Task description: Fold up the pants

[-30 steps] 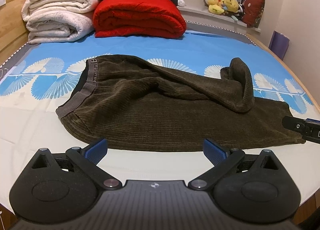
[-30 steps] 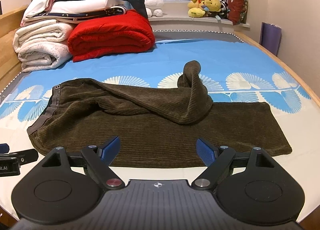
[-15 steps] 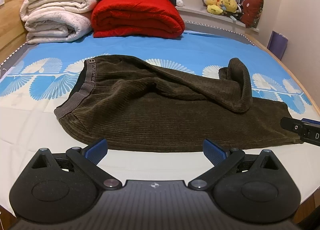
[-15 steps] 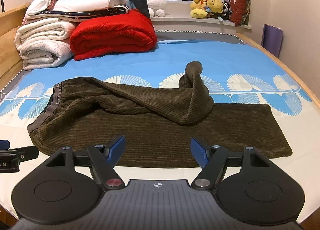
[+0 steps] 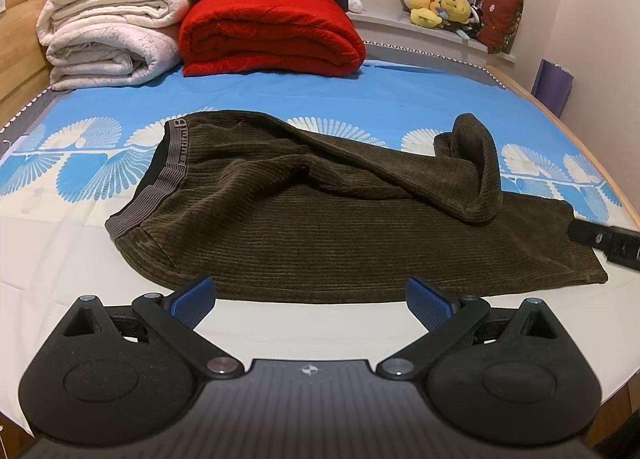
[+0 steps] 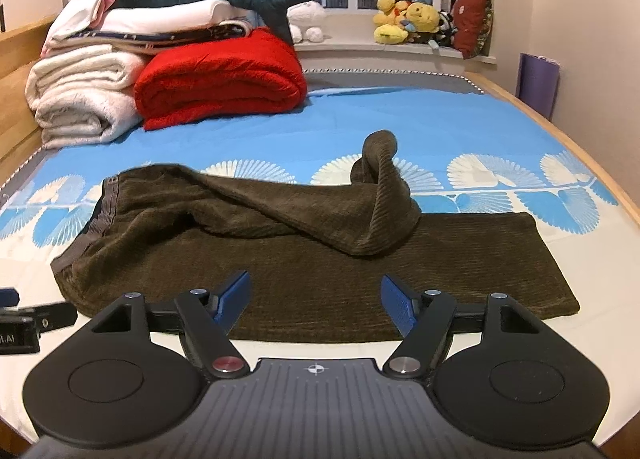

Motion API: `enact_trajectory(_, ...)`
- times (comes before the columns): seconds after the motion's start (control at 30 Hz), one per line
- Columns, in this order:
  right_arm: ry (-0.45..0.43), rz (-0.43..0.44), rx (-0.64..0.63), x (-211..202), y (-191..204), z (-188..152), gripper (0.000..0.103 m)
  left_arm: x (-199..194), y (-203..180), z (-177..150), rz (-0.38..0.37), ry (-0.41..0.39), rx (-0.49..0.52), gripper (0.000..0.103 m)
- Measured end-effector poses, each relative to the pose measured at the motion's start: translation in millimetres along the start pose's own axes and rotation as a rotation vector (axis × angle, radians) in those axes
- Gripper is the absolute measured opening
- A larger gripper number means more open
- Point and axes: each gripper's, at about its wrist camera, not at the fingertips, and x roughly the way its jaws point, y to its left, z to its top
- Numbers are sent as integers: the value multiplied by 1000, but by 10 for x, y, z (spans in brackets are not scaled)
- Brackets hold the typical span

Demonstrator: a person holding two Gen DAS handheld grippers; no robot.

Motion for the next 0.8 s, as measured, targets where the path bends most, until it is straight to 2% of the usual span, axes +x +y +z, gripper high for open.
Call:
enact_trajectory(0.13,-58,-41,31,-59,-79,29,73,-39,-20,1,2,-6,17,100)
enact_trajectory(0.23,-76,-63,65,-67,-222,33,73,-104,-21,-5,-9,-30,48,86)
enact_trajectory(0.3,-46,-87,70,-25,-354,8,73,-140,-5,-49,2,-53,86,63)
enact_trajectory(0.33,-32,-95,86,-21,-431,-6,73,-138,35,-79,-8,-58,87,58)
enact_trajectory(0.4,-12,-90,128,17,-617,-80,72,-66,138,-128,-33,-29,66,37)
enact_trajectory(0.47,74,-97,184,148,-783,-150,58,28,260,-152,-58,-4,31,27)
enact_trajectory(0.5,78,-86,219,186,-883,-189,55,77,321,-165,-65,-6,21,25)
enact_trajectory(0.53,85,-80,229,229,-940,-240,47,147,400,-186,-61,-12,18,25)
enact_trajectory(0.57,100,-99,221,291,-1001,-302,33,217,474,-224,-55,-22,12,25)
enact_trajectory(0.6,126,-118,236,388,-1068,-386,28,294,557,-272,-52,-29,2,25)
enact_trajectory(0.67,166,-98,318,595,-1228,-555,26,532,758,-436,-33,-23,-37,25)
enact_trajectory(0.73,201,-102,363,793,-1361,-705,26,822,959,-565,13,48,-109,24)
enact_trajectory(0.8,250,-128,413,992,-1493,-808,27,992,1165,-526,9,100,-209,24)
